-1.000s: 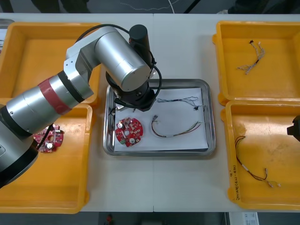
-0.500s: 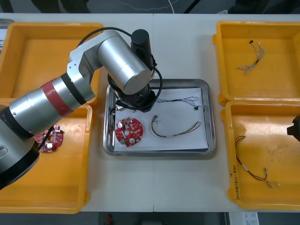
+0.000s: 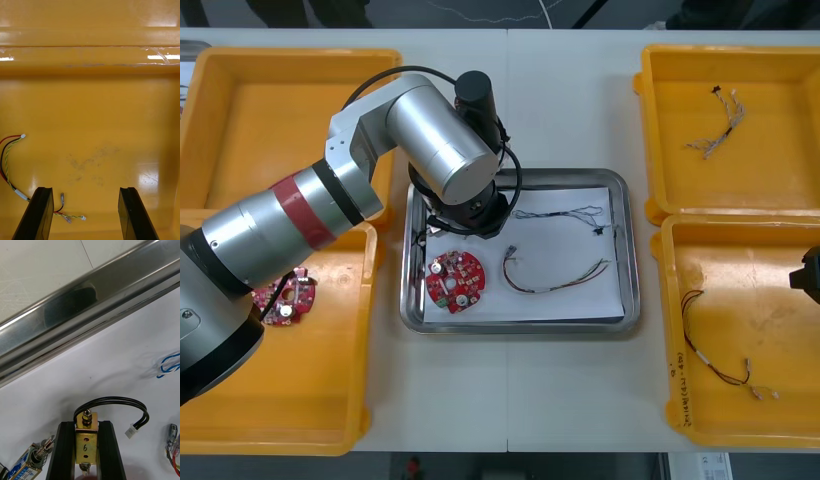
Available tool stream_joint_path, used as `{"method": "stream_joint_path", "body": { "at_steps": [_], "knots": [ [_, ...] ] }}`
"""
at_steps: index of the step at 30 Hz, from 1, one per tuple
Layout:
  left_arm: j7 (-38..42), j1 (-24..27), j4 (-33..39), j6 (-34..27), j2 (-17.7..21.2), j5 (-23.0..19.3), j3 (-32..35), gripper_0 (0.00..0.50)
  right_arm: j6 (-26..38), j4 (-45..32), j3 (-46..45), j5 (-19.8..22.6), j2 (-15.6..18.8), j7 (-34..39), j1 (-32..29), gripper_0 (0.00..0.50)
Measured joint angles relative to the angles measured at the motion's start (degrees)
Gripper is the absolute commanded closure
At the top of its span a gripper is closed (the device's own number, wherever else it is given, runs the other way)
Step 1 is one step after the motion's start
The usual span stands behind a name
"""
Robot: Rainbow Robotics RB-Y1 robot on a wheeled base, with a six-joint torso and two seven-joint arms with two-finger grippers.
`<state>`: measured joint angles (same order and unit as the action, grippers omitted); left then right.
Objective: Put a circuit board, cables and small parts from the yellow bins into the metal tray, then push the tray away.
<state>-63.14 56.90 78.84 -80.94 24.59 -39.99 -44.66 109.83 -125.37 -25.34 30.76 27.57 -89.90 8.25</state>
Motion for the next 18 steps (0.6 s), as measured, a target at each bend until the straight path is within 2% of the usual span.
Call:
{"method": "stream_joint_path", "body": {
  "at_steps": [1, 2, 3, 4, 5, 18],
  "knots": [
    [0.0, 0.0, 0.0, 0.0, 0.0, 0.0, 0.0, 0.497, 0.0, 0.0, 0.0, 0.0, 0.0, 0.0, 0.0, 0.0],
    [0.0, 0.0, 0.0, 0.0, 0.0, 0.0, 0.0, 0.44, 0.0, 0.0, 0.0, 0.0, 0.0, 0.0, 0.0, 0.0],
    [0.0, 0.0, 0.0, 0.0, 0.0, 0.0, 0.0, 0.242, 0.0, 0.0, 0.0, 0.0, 0.0, 0.0, 0.0, 0.0],
    [0.0, 0.0, 0.0, 0.0, 0.0, 0.0, 0.0, 0.074, 0.0, 0.0, 0.0, 0.0, 0.0, 0.0, 0.0, 0.0],
    [0.0, 0.0, 0.0, 0.0, 0.0, 0.0, 0.0, 0.0, 0.0, 0.0, 0.0, 0.0, 0.0, 0.0, 0.0, 0.0],
    [0.0, 0.0, 0.2, 0.1, 0.0, -0.2, 0.0, 0.0, 0.0, 0.0, 0.0, 0.1, 0.0, 0.0, 0.0, 0.0]
  ]
}}
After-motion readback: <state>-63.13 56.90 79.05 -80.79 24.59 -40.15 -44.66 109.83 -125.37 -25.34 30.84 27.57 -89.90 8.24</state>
